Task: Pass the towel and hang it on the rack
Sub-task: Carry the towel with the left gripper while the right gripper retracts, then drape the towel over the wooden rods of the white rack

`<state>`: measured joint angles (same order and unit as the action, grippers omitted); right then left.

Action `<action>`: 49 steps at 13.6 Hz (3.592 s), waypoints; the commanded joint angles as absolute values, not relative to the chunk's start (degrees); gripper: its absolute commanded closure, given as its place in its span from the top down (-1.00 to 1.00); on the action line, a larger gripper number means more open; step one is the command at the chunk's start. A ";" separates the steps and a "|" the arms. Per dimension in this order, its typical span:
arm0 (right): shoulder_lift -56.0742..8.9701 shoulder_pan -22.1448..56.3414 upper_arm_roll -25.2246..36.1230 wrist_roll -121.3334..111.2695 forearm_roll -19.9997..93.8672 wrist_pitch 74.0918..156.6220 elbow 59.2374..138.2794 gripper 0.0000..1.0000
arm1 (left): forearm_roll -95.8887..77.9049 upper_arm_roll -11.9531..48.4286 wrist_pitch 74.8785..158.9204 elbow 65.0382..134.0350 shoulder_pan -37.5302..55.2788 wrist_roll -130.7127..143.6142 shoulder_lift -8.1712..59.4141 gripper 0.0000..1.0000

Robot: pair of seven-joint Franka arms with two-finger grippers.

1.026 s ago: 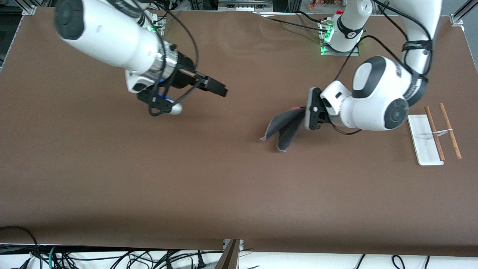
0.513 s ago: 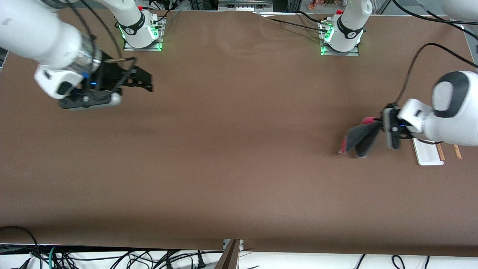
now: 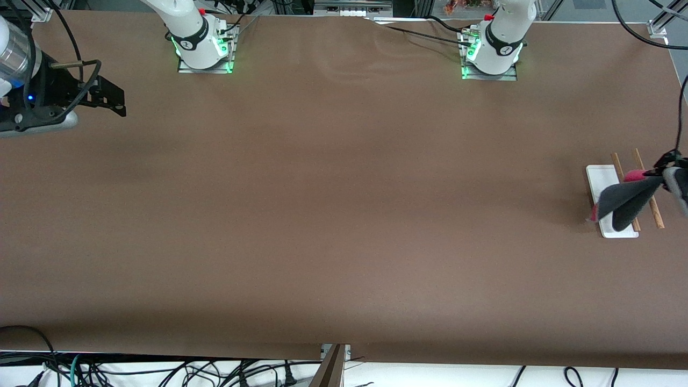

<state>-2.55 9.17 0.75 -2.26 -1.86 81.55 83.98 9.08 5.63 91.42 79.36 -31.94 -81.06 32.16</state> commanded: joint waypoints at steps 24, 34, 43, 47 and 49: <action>0.44 3.34 -4.04 -1.76 -1.23 88.51 92.81 1.00 | 11.51 7.47 103.63 75.41 -36.75 -85.00 31.40 1.00; 0.09 3.60 -4.31 -2.55 -1.49 88.51 92.11 1.00 | 8.88 20.28 85.78 75.50 -24.70 -38.11 23.73 1.00; 0.18 3.43 -4.13 -3.96 -1.14 87.80 91.93 1.00 | -3.76 9.59 87.78 91.63 -5.54 -0.37 4.61 1.00; 0.18 3.52 -4.13 -3.87 -1.05 87.71 92.02 1.00 | -2.37 3.43 97.20 100.63 -0.79 0.70 -1.32 1.00; 0.18 3.52 -4.22 -3.78 -1.06 87.71 92.02 1.00 | -0.10 3.43 97.29 100.55 -0.09 0.27 -1.32 1.00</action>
<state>-0.32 4.13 -3.76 -3.57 -2.07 88.35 92.16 -1.34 4.32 95.69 98.45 -2.13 -0.34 0.05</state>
